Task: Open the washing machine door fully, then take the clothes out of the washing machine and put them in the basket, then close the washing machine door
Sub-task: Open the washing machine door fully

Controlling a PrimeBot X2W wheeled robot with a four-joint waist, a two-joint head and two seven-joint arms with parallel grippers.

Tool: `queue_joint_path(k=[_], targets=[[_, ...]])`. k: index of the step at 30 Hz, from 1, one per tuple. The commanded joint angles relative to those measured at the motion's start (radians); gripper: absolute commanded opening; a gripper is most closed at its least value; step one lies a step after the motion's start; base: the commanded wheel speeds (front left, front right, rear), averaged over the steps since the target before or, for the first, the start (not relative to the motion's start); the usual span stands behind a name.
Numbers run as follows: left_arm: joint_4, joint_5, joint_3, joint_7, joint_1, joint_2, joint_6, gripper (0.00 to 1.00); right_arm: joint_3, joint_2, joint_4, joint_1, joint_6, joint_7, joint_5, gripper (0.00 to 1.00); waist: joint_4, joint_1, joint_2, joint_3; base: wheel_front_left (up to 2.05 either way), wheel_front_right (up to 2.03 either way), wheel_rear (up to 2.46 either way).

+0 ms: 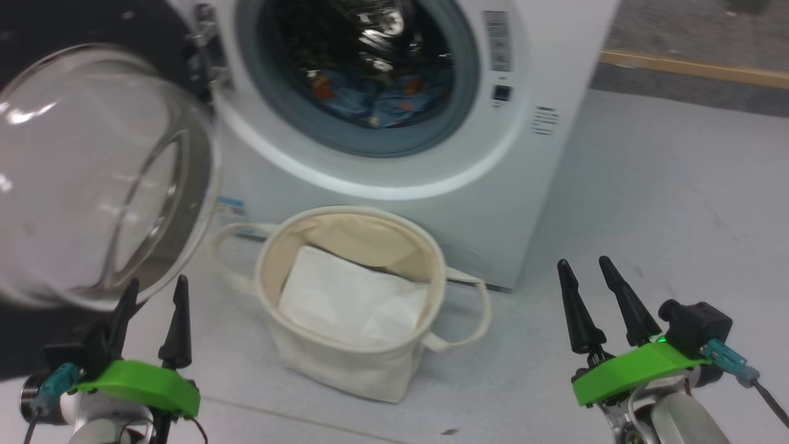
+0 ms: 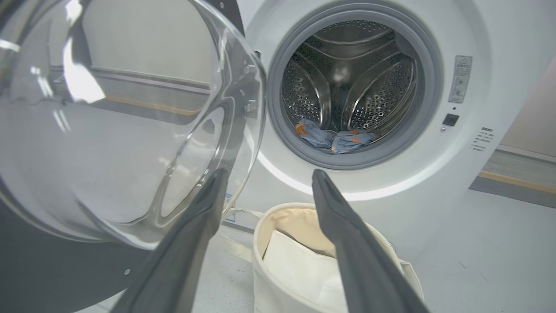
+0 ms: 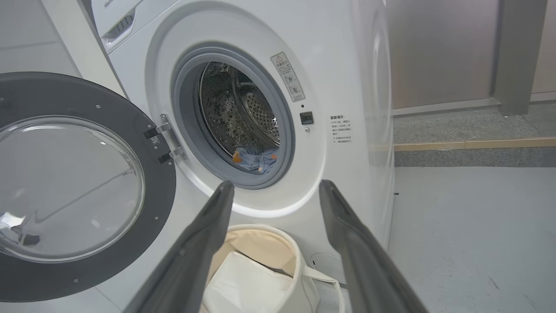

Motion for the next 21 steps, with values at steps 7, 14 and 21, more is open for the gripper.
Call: queue_joint_path(k=[7,14,21], targets=[[-0.123,-0.066,0.058,0.021,0.004,0.063,-0.038,1.00,0.016,0.003,-0.040,-0.030,0.001,-0.012,-0.012,1.00,-0.184,0.0000,0.0000,0.006,0.00,0.00,0.00],[-0.144,-0.138,0.098,0.054,0.022,0.059,-0.038,1.00,0.015,-0.002,-0.038,-0.029,0.001,-0.012,-0.012,1.00,-0.241,0.0000,0.0000,-0.006,0.00,0.00,0.00],[-0.144,-0.184,0.106,0.077,0.036,0.060,-0.051,1.00,0.014,-0.007,-0.034,-0.026,0.001,-0.012,-0.013,1.00,-0.261,0.0000,0.0000,-0.026,0.00,0.00,0.00]])
